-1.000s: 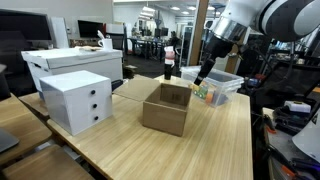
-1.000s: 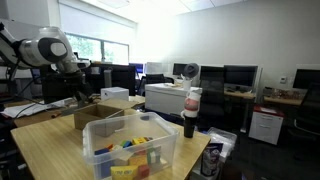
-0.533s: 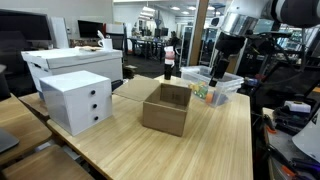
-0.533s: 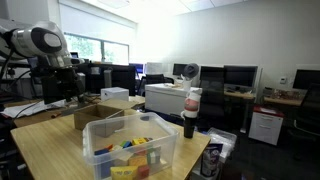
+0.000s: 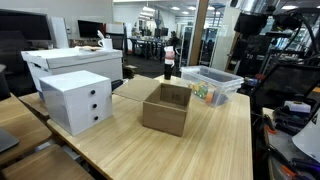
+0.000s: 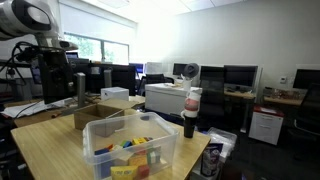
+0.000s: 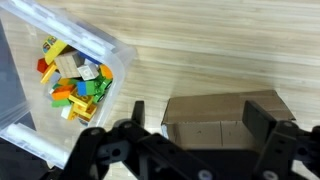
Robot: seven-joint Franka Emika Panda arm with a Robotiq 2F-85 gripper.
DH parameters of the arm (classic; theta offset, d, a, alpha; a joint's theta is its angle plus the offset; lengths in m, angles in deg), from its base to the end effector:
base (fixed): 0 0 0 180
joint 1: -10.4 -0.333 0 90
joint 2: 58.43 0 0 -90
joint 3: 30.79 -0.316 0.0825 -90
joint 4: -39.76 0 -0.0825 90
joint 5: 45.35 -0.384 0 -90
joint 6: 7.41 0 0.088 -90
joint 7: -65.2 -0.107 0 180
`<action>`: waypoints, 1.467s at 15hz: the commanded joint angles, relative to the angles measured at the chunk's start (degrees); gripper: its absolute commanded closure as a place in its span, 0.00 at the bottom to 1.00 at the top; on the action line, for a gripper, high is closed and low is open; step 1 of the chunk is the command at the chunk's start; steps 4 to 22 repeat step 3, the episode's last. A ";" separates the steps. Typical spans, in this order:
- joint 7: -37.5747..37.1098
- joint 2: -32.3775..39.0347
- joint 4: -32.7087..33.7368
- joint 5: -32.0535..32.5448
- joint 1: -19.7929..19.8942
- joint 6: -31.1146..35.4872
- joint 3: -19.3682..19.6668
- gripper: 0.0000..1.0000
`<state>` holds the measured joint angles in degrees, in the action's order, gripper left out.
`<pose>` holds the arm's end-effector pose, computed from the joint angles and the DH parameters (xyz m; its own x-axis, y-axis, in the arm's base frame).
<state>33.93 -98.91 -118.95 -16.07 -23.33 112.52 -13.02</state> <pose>0.3243 0.0768 0.4049 0.9896 0.0685 0.1263 0.0410 -0.9771 0.2088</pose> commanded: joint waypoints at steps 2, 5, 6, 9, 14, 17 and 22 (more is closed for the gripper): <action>5.37 -1.35 -0.65 -6.77 10.53 0.24 -9.51 0.00; 5.41 -2.61 -0.69 -6.78 10.53 -0.66 -9.37 0.00; 5.41 -2.61 -0.69 -6.78 10.53 -0.66 -9.37 0.00; 5.41 -2.61 -0.69 -6.78 10.53 -0.66 -9.37 0.00; 5.41 -2.61 -0.69 -6.78 10.53 -0.66 -9.37 0.00; 5.41 -2.61 -0.69 -6.78 10.53 -0.66 -9.37 0.00; 5.41 -2.61 -0.69 -6.78 10.53 -0.66 -9.37 0.00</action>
